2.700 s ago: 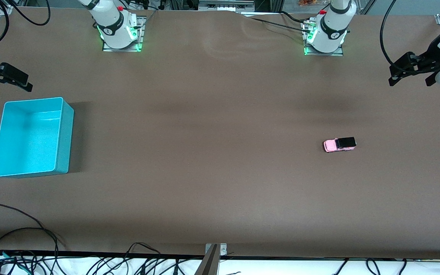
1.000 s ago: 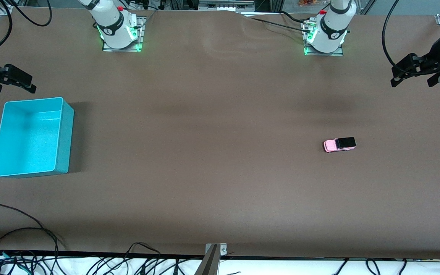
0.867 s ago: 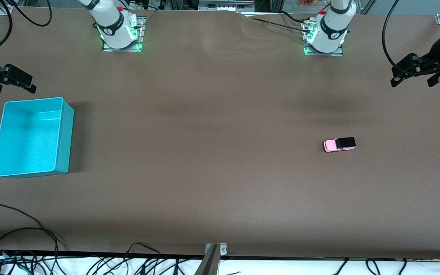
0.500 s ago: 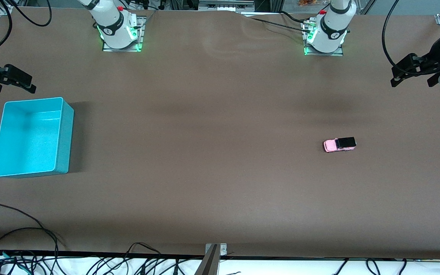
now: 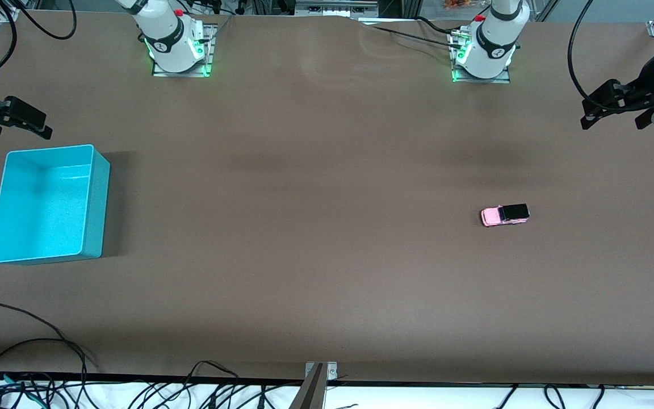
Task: Wind and store pink jeep toy
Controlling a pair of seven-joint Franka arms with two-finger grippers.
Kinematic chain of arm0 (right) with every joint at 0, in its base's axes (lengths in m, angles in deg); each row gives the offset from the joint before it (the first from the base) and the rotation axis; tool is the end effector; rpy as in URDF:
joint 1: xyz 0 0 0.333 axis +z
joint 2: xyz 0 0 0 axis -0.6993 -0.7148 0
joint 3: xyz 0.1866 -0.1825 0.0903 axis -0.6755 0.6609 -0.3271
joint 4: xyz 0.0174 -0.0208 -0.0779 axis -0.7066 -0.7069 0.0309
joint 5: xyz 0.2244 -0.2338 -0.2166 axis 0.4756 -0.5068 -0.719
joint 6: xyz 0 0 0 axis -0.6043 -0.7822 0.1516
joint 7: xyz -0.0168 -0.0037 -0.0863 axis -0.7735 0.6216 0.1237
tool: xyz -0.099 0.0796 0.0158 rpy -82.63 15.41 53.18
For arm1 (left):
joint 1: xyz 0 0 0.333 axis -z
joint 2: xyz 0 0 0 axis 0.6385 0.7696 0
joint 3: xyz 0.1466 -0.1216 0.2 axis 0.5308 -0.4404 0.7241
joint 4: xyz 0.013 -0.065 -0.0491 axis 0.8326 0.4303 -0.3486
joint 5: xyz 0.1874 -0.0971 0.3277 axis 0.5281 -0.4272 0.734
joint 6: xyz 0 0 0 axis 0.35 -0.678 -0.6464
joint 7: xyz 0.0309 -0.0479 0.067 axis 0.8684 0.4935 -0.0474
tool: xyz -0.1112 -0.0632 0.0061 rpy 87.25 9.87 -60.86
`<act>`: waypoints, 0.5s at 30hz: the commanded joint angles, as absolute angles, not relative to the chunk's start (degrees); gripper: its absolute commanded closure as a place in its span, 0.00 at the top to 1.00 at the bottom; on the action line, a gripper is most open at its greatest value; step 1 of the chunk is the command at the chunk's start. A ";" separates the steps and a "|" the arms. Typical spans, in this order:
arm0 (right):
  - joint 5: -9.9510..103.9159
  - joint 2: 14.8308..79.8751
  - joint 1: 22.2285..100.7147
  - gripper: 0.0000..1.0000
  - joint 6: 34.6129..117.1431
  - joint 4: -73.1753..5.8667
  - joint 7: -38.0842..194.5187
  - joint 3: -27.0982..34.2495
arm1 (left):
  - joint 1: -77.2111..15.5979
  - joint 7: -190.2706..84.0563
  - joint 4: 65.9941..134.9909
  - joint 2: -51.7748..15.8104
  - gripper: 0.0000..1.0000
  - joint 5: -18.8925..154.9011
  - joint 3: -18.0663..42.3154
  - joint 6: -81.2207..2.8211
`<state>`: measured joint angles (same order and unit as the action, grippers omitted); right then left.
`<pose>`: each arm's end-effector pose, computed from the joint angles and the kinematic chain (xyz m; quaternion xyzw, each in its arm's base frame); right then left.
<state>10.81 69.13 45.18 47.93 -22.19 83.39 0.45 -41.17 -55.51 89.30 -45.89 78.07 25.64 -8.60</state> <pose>0.5548 -0.0126 0.5647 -0.9998 0.0142 0.0144 0.0062 0.5336 -0.0285 0.5930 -0.9999 -0.0077 -0.0028 0.0109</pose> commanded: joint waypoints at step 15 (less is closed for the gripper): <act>11.89 68.71 45.08 1.00 47.80 -20.85 83.42 0.41 | -41.70 -55.08 87.09 -44.75 1.00 77.35 25.35 -7.29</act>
<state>10.81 69.13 45.18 47.99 -22.19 83.39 0.44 -41.17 -55.51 89.23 -45.83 78.07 25.65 -8.60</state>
